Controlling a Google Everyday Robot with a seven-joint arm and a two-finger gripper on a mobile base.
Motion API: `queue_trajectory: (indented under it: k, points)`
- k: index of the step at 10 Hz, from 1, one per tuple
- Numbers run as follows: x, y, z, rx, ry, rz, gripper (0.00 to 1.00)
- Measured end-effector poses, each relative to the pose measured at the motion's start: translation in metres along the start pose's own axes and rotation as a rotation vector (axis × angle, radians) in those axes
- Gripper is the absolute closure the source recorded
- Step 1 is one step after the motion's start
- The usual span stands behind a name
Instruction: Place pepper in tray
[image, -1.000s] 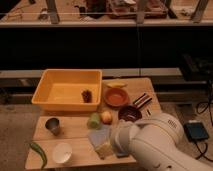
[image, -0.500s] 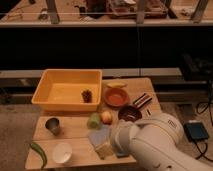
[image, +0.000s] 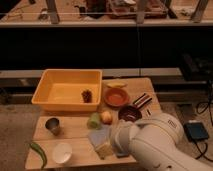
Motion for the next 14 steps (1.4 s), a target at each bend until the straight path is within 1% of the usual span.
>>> queue_trajectory:
  k: [9, 10, 12, 13, 14]
  points:
    - [0.002, 0.001, 0.0, -0.001, -0.004, -0.007, 0.2]
    - [0.008, 0.005, 0.004, 0.004, -0.007, -0.018, 0.2]
    - [0.029, 0.017, 0.017, 0.012, -0.011, -0.044, 0.2]
    - [0.043, 0.025, 0.028, 0.018, -0.013, -0.071, 0.2]
    - [0.061, 0.025, 0.04, 0.035, -0.016, -0.102, 0.2]
